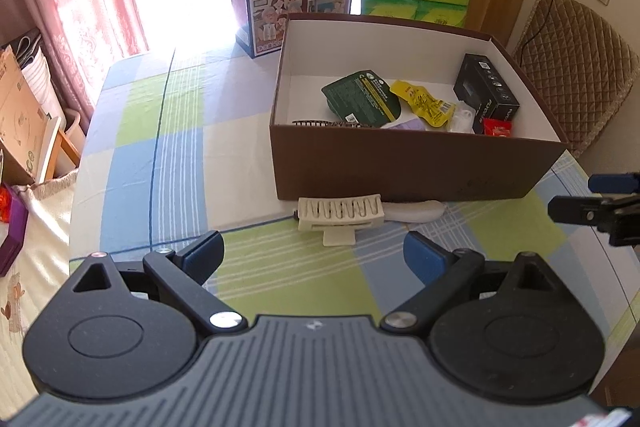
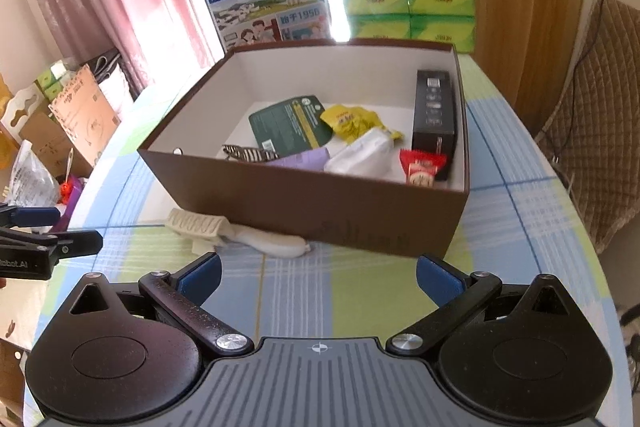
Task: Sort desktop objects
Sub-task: 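Move both grippers back out of the box toward the white clip and toothbrush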
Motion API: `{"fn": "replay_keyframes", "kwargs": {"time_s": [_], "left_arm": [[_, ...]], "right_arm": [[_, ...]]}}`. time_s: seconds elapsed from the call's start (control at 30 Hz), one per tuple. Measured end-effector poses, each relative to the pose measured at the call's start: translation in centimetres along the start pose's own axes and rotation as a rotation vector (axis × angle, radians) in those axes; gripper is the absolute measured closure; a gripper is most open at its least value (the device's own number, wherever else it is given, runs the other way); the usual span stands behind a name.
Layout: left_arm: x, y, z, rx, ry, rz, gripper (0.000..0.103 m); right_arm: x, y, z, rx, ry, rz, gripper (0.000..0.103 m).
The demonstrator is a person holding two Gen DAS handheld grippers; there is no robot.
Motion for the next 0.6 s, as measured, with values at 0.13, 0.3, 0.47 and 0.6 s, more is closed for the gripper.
{"fn": "replay_keyframes", "kwargs": {"time_s": [0.13, 0.3, 0.47, 0.6], "left_arm": [[0.3, -0.2, 0.1, 0.008, -0.015, -0.002, 0.008], [0.8, 0.0, 0.5, 0.011, -0.023, -0.01, 0.008], [1.8, 1.2, 0.9, -0.015, -0.003, -0.01, 0.008], [2.8, 2.8, 1.3, -0.014, 0.006, -0.023, 0.008]], "right_arm": [[0.8, 0.4, 0.0, -0.004, 0.034, -0.011, 0.002], [1.9, 1.6, -0.2, 0.01, 0.035, -0.033, 0.002], [3.0, 3.5, -0.2, 0.041, 0.026, -0.047, 0.002], [3.7, 5.2, -0.1, 0.076, 0.019, -0.067, 0.002]]}}
Point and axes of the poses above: each gripper's, at about its wrist camera, not at the fingertips, and y roughly the way its jaws point, z to its right, x to its underside, the point moved 1 cm from there along y, roughly the way its jaws point, and after that the axes turned 1 degree about -x, right-handed, at the moved point
